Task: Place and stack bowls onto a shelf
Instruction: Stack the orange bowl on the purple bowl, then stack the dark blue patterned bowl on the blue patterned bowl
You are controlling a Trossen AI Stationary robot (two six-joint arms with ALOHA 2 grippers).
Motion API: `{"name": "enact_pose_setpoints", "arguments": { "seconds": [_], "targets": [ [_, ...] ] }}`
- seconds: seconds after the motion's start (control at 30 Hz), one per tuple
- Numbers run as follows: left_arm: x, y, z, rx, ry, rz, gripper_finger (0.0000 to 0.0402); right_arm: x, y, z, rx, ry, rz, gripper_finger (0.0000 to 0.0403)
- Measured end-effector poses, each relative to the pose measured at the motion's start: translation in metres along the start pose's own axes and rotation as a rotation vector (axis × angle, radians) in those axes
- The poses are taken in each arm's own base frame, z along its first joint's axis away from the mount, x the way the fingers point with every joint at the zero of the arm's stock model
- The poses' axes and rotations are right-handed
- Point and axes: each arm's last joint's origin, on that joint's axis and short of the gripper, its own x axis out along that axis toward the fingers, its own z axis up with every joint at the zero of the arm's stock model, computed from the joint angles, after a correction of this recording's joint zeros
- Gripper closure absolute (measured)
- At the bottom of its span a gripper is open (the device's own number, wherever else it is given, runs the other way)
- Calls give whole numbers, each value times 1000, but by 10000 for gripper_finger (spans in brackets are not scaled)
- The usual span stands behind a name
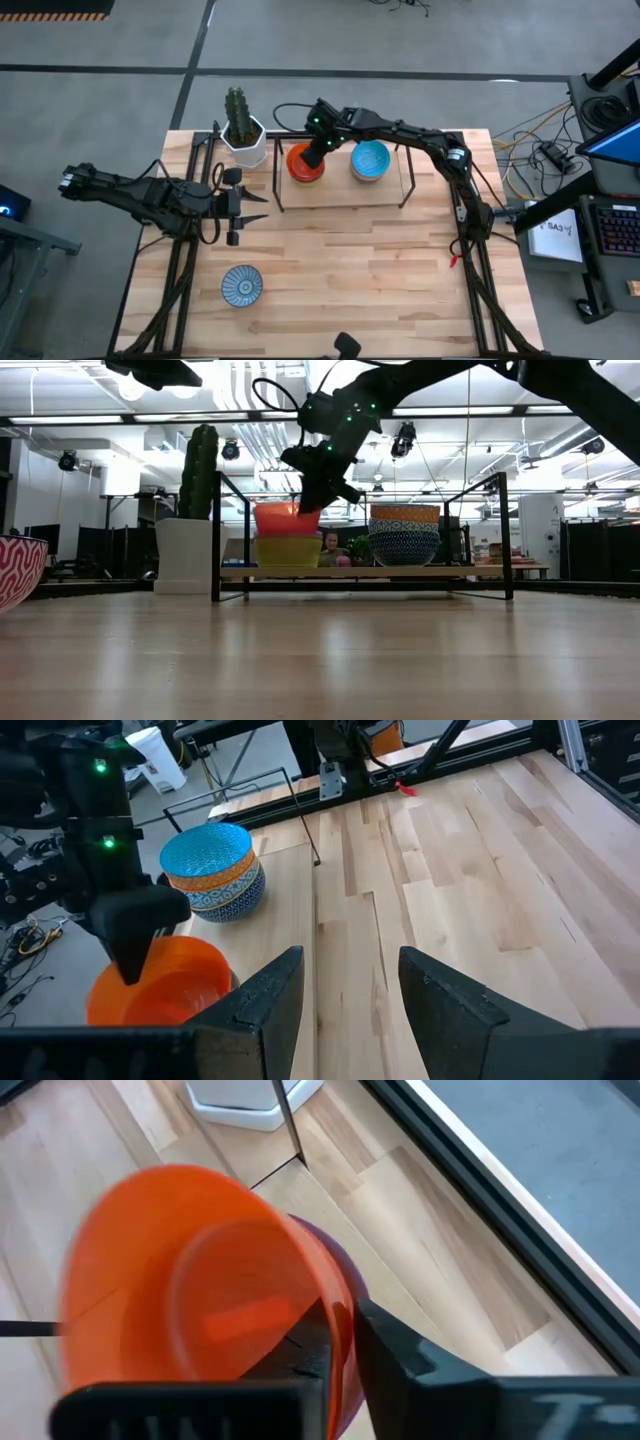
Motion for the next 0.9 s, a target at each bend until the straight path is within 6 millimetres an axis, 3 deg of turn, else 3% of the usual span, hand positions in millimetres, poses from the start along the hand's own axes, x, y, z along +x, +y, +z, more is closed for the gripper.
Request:
{"name": "enact_pose_setpoints", "arguments": {
  "seconds": [0.3,0.5,0.63,0.9],
  "targets": [
    [0,0,0,0,-1,0,253,-3,1,2,3,-10,-3,282],
    [0,0,0,-10,-2,1,253,-24,5,10,24,-56,2,260],
    [0,0,1,-19,-6,1,253,-24,15,7,-13,-57,-19,280],
    [0,0,0,-46,-5,1,253,5,15,-15,-58,-16,-209,381]
  ]
}}
